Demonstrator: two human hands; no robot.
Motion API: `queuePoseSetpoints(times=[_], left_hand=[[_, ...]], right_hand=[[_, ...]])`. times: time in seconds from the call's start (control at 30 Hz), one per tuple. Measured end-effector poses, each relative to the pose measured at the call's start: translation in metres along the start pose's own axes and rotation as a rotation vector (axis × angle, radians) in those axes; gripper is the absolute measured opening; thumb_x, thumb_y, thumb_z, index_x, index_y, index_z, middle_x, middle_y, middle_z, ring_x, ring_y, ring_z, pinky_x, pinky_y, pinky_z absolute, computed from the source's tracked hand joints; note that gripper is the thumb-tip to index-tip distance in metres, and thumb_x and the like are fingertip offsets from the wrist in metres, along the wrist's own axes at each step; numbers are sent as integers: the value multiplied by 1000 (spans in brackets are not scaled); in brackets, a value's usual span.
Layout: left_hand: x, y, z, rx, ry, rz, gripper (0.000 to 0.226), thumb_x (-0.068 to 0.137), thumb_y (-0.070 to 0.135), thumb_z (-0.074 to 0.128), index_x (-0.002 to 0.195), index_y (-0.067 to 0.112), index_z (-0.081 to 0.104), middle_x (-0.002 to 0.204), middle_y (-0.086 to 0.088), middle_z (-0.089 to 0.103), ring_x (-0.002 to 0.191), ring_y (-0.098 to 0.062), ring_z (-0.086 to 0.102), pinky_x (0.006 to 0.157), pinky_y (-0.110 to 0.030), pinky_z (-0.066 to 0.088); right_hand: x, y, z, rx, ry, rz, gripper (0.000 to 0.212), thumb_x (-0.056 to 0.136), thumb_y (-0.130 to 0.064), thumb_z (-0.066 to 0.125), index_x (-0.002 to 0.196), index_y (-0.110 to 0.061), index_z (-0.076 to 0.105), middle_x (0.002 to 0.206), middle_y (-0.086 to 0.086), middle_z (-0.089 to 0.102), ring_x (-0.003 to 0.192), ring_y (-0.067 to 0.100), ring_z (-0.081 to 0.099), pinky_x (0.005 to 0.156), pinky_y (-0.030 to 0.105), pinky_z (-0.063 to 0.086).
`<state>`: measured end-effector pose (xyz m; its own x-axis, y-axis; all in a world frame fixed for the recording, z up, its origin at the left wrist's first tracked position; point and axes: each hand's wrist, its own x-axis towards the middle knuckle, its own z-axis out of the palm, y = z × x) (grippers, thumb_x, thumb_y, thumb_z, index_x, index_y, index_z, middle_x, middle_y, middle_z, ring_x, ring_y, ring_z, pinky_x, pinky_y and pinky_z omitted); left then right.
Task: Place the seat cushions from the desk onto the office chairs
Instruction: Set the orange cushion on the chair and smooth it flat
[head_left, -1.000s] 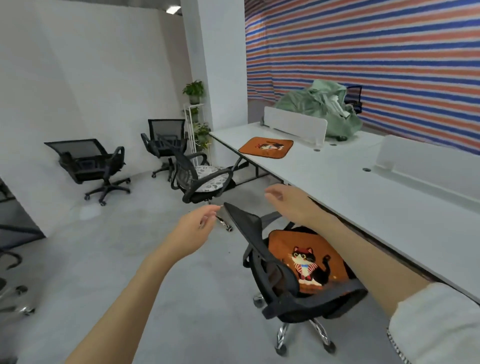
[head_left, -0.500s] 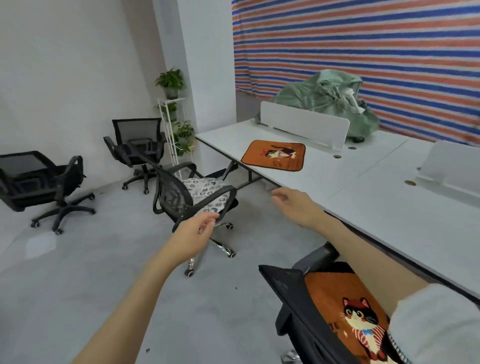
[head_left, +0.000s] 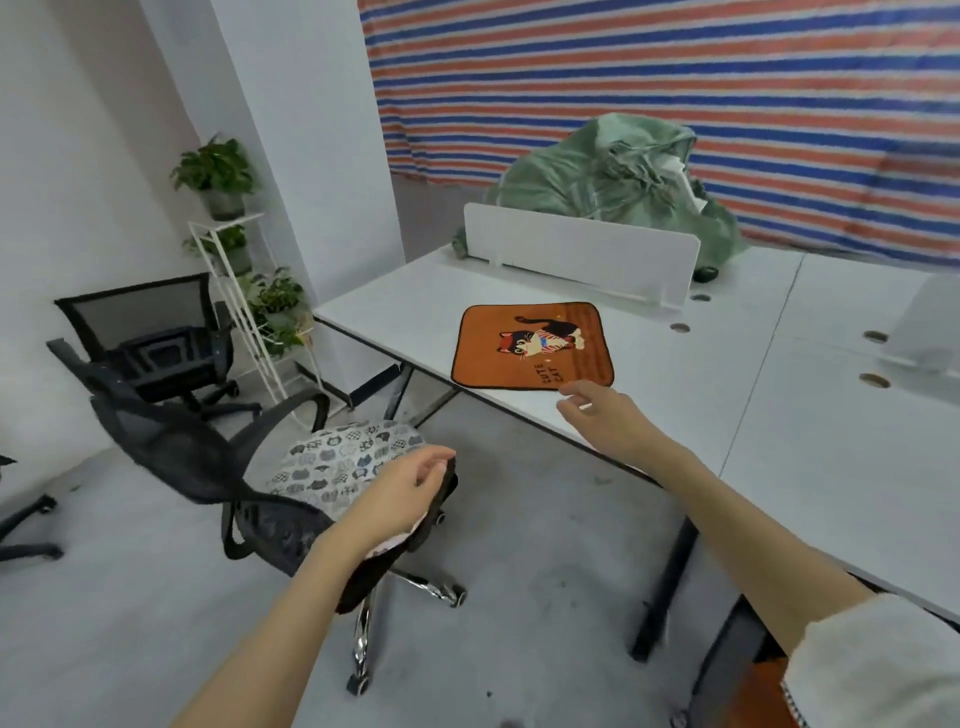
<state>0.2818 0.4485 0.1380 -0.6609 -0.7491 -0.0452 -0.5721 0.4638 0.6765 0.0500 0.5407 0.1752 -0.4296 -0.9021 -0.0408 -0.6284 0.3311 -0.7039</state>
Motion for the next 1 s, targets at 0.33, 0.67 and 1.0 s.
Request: queuePoseSetpoints(times=[0.33,0.67,1.0], left_hand=[[229,-35,-11,98,-119,-5,34,100,28,37,131,25,49,135,5,52,122,-10,49,97,-21,37],[433,-87,27,-6,-228,-90,37,100,20,38,135,17,44,143,-4,42,129,-19,43,106,-30,34],[604,-175,62,124,-196,-322,49,96,19,40,144,10,30,150,-19,24,137,-34,29,114,-46,27]], right_hand=[[184,55,-10,56,60,224,38,99,-29,39,133,-12,48,133,7,56,120,25,53,95,30,40],[345,124,-3,-31,37,490,39,100,-28,35,132,-8,46,134,11,54,120,29,52,95,31,40],[489,228,37,-90,27,806,53,95,-40,37,141,-16,34,146,12,40,130,35,42,107,51,38]])
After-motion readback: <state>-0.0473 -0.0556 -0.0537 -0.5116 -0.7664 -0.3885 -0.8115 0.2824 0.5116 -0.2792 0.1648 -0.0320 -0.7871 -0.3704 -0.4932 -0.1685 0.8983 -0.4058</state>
